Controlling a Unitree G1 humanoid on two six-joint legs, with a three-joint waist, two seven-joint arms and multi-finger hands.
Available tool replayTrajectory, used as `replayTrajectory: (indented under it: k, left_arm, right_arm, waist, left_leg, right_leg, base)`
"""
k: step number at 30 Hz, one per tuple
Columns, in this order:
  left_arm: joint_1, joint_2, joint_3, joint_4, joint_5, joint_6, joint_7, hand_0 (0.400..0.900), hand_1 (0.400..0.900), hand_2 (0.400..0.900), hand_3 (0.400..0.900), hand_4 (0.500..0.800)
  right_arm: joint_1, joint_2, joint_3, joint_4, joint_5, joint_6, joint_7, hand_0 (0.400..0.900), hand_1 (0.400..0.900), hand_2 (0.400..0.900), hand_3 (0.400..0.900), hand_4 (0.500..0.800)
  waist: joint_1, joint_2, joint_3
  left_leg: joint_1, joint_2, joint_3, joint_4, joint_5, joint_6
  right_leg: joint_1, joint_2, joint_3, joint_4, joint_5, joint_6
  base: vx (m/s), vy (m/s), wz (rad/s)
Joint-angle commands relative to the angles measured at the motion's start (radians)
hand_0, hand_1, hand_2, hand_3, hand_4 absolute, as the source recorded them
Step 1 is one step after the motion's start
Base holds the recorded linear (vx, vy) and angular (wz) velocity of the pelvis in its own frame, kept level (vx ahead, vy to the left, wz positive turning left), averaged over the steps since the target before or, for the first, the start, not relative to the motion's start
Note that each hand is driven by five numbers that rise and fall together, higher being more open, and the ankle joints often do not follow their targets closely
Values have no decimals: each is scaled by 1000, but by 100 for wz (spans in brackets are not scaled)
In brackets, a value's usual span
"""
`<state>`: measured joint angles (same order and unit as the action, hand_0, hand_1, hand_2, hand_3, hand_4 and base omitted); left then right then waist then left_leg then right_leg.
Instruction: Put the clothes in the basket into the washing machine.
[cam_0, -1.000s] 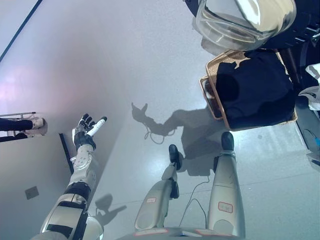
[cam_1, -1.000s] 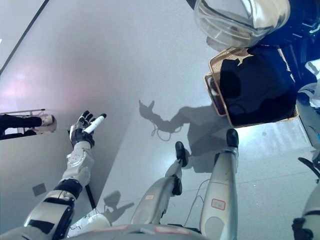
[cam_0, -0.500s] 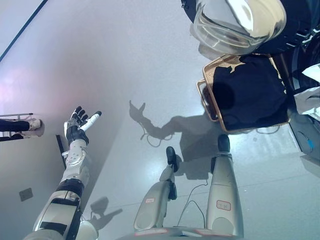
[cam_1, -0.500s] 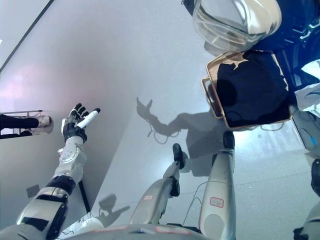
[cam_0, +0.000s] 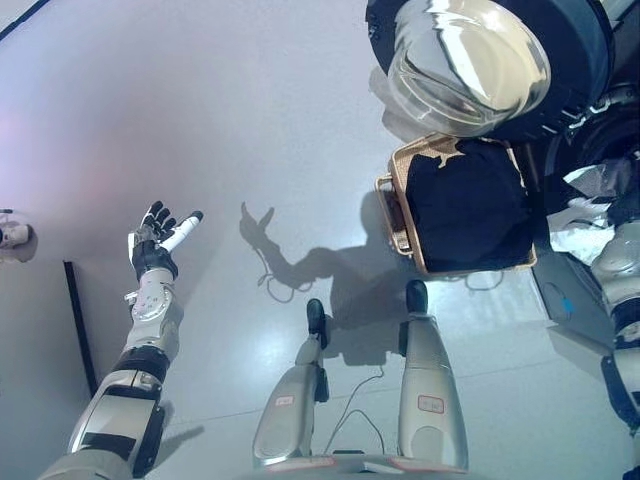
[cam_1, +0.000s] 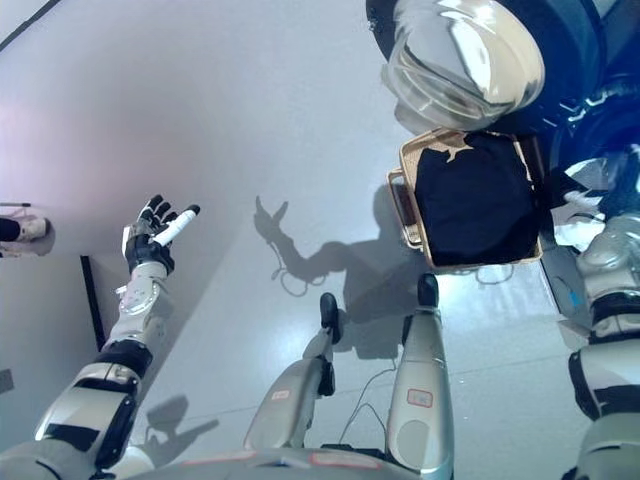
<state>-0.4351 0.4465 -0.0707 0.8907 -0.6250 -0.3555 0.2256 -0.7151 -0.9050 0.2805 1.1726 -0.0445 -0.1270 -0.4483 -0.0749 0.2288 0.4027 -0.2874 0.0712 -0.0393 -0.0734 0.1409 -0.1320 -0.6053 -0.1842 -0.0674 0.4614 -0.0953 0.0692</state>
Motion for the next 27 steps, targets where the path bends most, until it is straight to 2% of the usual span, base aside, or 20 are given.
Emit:
replayTrajectory:
  k: [1, 8, 13, 19, 23, 27]
  left_arm:
    - [-20, 91, 44, -16, 41, -81, 30, 900, 900, 900, 900, 800]
    - [-20, 96, 4, -67, 89, -70, 29, 900, 900, 900, 900, 800]
    - [13, 99, -12, -135, 155, -58, 31, 900, 900, 900, 900, 800]
    - [99, 102, 26, -170, 224, -43, 36, 900, 900, 900, 900, 800]
    - [165, 109, 75, -175, 254, -29, 30, 900, 900, 900, 900, 800]
    - [203, 110, 100, -176, 259, -28, 27, 900, 900, 900, 900, 800]
  right_arm:
    - [16, 20, 10, -1, -25, -10, -37, 900, 900, 900, 900, 800]
    - [118, 154, -12, 3, 31, -33, 24, 900, 900, 900, 900, 800]
    - [223, 276, -82, -7, 121, -65, 47, 900, 900, 900, 900, 800]
    - [310, 377, -100, -20, 135, -80, 85, 900, 900, 900, 900, 800]
    - [380, 407, -114, -44, 111, -80, 105, 900, 900, 900, 900, 800]
    - [386, 418, -123, -27, 113, -80, 109, 900, 900, 900, 900, 800]
  waist:
    - [-6, -80, -54]
    - [-8, -136, -53]
    - [-8, -178, -84]
    - [-1, -226, -129]
    - [5, -265, -169]
    - [14, -278, -190]
  left_leg:
    - [76, 61, -23, 141, -141, -10]
    - [104, 56, -28, 133, -151, 0]
    - [155, 63, -26, 121, -165, 3]
    - [203, 66, -7, 143, -200, 9]
    - [231, 72, -1, 165, -223, 10]
    - [250, 74, 5, 166, -235, 11]
  right_leg:
    - [72, -48, 74, -149, 158, 79]
    - [132, -62, 62, -195, 194, 101]
    - [205, -66, 47, -252, 214, 111]
    - [266, -56, 55, -306, 234, 121]
    - [310, -45, 54, -331, 236, 124]
    - [332, -37, 50, -349, 238, 124]
  base:
    - [-48, 61, -3]
    - [-64, 51, 2]
    - [-1, 64, -2]
    - [12, 55, -19]
    - [33, 2, -11]
    - [35, -12, -7]
